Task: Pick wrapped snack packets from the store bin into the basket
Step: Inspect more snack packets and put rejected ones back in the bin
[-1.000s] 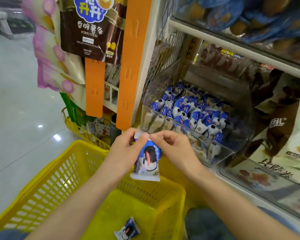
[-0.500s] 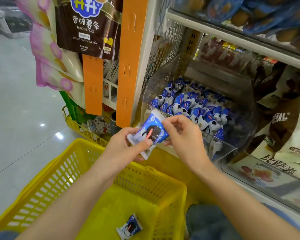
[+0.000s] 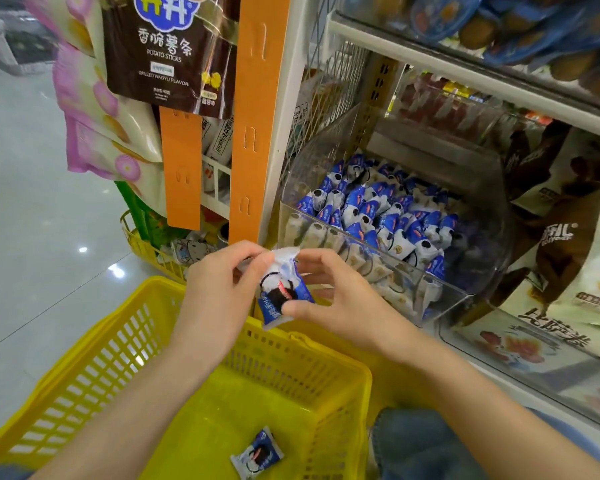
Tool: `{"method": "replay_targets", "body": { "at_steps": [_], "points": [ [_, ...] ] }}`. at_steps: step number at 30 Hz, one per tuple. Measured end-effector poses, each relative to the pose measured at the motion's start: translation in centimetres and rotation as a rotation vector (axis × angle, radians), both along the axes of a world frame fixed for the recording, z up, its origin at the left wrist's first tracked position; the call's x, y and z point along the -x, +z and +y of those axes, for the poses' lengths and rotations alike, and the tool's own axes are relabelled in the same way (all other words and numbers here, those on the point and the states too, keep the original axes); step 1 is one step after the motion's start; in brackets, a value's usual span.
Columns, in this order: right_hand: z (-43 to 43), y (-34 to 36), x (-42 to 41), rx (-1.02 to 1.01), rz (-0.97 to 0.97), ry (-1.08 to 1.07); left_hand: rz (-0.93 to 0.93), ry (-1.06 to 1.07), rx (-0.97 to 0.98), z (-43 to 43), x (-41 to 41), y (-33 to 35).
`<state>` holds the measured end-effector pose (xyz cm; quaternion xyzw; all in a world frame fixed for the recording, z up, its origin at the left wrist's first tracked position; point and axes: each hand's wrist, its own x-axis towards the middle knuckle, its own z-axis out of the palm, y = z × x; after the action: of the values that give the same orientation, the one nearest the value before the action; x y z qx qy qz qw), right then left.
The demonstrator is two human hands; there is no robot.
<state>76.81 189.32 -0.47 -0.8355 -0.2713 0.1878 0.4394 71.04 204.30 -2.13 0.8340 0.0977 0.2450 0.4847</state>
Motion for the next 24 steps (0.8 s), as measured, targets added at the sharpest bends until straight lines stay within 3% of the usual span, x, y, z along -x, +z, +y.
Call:
{"method": "replay_targets", "body": {
  "at_steps": [4,9,13,17,22,24],
  "points": [
    [0.2,0.2,0.2,-0.132,-0.065,-0.06,0.011,-0.072,-0.07,-0.6,0.3,-0.4],
    [0.0,0.2,-0.3,-0.219,0.001,-0.163,0.101,-0.108,0.279,-0.8,-0.2,-0.5],
    [0.1,-0.1,-0.2,-0.232,0.015,-0.125,0.105,-0.116,0.244,-0.9,-0.1,-0.3],
    [0.1,-0.4,0.0,-0.16,-0.194,-0.086,0.108,-0.151,0.236,-1.0,0.1,-0.3],
    [-0.1,-0.5,0.3,-0.018,-0.67,-0.014,0.201,-0.176,0.356,-1.1,-0.1,-0.2],
    [-0.2,-0.5,0.3,-0.015,-0.719,-0.036,0.214,-0.177,0.364,-1.1,-0.3,-0.3]
  ]
}}
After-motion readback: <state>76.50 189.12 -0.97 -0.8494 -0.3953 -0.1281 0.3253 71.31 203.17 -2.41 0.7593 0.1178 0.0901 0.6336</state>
